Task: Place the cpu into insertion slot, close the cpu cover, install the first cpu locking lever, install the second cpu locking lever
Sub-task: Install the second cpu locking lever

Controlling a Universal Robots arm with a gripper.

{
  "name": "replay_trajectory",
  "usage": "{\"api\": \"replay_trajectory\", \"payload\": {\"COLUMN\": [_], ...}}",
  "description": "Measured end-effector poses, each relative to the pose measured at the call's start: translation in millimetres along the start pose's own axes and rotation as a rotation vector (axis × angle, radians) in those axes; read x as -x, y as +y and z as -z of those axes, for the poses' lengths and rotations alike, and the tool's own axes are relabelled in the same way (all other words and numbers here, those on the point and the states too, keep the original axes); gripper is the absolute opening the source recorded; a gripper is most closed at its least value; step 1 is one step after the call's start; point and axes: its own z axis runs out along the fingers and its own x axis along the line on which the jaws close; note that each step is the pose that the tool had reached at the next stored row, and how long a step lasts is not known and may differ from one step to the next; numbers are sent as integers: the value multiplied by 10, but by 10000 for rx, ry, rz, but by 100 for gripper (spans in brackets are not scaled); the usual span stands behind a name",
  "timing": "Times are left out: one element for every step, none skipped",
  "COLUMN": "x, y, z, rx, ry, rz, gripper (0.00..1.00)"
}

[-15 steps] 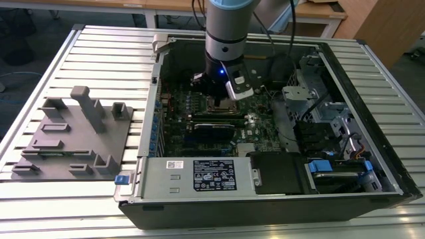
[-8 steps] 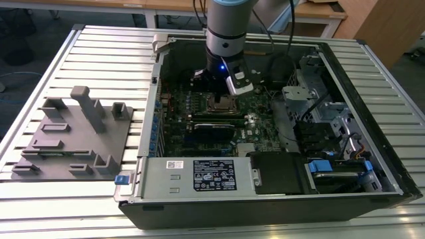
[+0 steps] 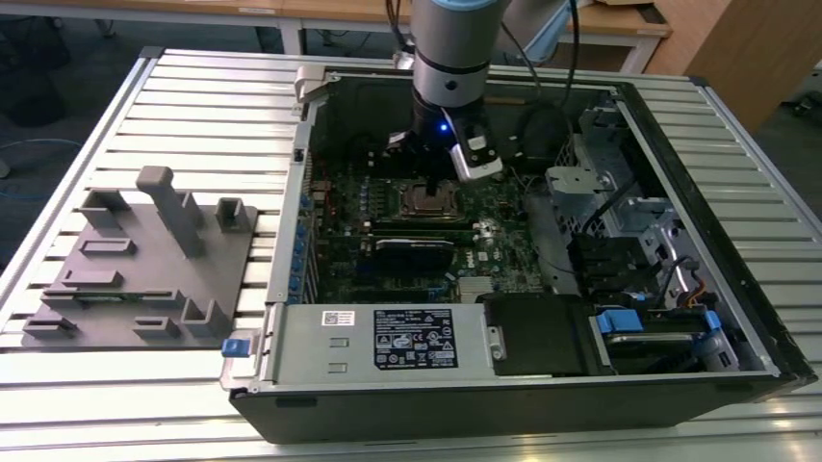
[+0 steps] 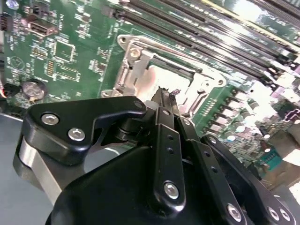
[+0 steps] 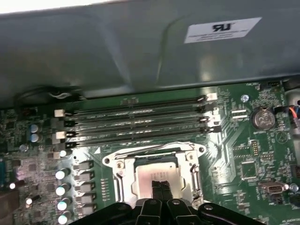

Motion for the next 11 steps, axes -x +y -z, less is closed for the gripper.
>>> {"api": "replay_trajectory", "payload": {"x": [5, 6, 6, 6, 7, 7, 7, 7, 7, 7, 7], "y": [1, 1, 1, 1, 1, 2, 2, 3, 3, 4, 4], "z": [0, 0, 0, 0, 0, 1, 7, 14, 19, 20, 20], "rx": [-7, -12, -13, -13, -14, -14, -18, -15, -13, -12, -12], "ry": [-1, -2, -2, -2, -2, -2, -1, -1, -2, -3, -3], "rz": [0, -1, -1, -1, 0, 0, 0, 0, 0, 0, 0], "gripper": [10, 10, 10, 10, 10, 10, 10, 10, 10, 10, 10]}}
